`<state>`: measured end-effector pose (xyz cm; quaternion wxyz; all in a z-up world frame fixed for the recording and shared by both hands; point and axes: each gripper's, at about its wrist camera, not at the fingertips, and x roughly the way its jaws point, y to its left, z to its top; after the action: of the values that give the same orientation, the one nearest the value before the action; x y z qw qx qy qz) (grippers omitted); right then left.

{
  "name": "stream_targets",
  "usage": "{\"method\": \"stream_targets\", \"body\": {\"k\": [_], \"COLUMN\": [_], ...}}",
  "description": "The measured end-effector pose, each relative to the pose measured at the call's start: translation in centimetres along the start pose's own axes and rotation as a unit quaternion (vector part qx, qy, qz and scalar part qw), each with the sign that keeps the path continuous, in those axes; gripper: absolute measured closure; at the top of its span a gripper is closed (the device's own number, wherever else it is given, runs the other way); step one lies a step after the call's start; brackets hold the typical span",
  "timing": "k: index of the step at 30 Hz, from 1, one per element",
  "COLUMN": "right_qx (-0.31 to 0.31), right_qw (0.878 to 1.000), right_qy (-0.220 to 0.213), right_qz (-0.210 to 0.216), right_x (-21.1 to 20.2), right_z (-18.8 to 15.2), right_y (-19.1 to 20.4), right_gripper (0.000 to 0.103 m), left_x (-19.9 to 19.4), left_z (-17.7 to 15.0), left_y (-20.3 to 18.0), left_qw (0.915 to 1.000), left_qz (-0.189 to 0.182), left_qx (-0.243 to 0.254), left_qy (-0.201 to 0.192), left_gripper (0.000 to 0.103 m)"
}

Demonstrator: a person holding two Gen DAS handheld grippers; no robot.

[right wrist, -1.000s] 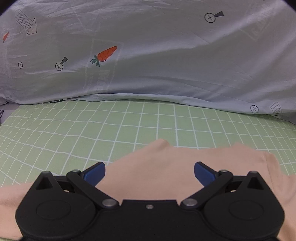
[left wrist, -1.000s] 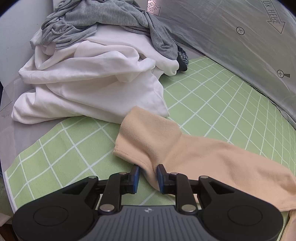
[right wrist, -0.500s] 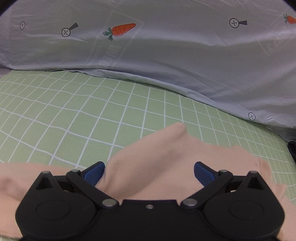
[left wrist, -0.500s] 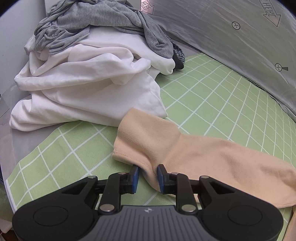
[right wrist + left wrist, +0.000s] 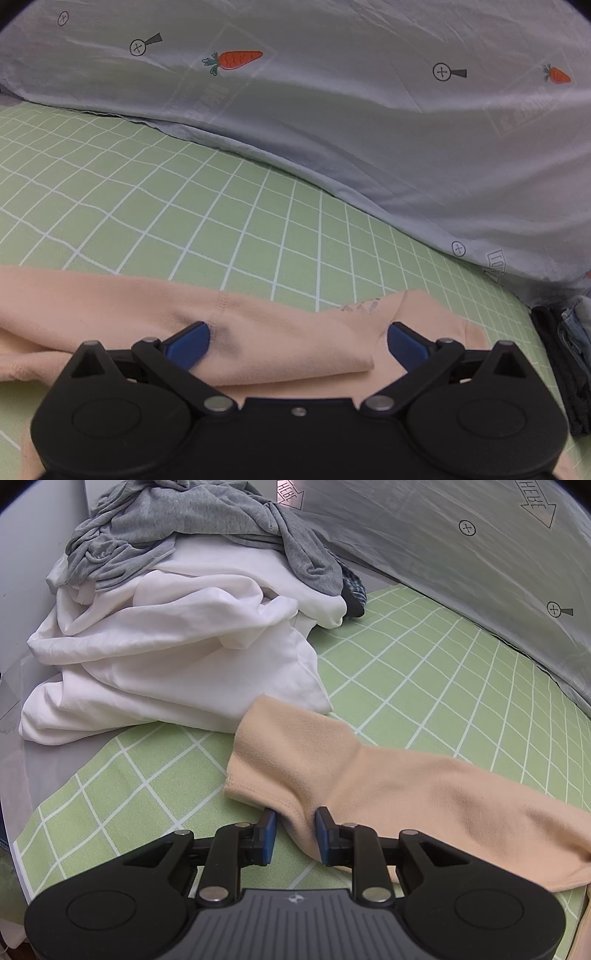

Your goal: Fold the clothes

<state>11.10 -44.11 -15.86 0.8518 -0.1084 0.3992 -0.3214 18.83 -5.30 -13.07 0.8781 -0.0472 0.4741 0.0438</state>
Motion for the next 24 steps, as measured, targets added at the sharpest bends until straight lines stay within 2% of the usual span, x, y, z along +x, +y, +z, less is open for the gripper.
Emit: {"method": "stream_targets", "body": {"k": [3,8,10,12,14,16,19,24], "right_qx": [0.005,0.073,0.088,0.093,0.090,0.089,0.102,0.116], "right_qw": [1.000,0.992,0.987,0.983,0.983,0.983,0.982,0.973], "right_qy": [-0.008,0.024,0.038,0.044,0.043,0.031,0.003,-0.074], "right_qz": [0.019,0.095,0.127,0.151,0.156,0.154,0.161,0.185], "right_x": [0.2,2.1,2.9,3.2,3.2,3.0,2.6,2.5], "right_z": [0.7,1.3,1.4,1.4,1.6,1.9,2.5,4.6], "right_y": [-0.4,-1.9,-2.0,-1.9,-1.8,-2.1,-2.9,-3.7], "right_gripper": [0.008,0.018,0.042,0.054,0.062,0.087,0.093,0.093], "left_x": [0.0,0.0,0.0,-0.1,-0.1,-0.1,0.0,0.0], "left_z": [0.0,-0.1,-0.1,-0.1,-0.1,0.0,-0.1,-0.1], "left_y": [0.0,-0.1,-0.1,-0.1,-0.1,-0.1,-0.2,-0.2], "left_qw": [1.0000,1.0000,1.0000,1.0000,1.0000,1.0000,1.0000,0.9999], "left_qz": [0.001,0.001,0.001,0.001,0.001,0.001,0.003,0.003], "left_qx": [0.001,0.002,0.001,0.001,0.001,0.002,0.005,0.010], "left_qy": [0.000,0.000,0.000,0.000,0.000,0.000,-0.002,-0.006], "left_gripper": [0.076,0.076,0.076,0.076,0.076,0.076,0.075,0.074]}}
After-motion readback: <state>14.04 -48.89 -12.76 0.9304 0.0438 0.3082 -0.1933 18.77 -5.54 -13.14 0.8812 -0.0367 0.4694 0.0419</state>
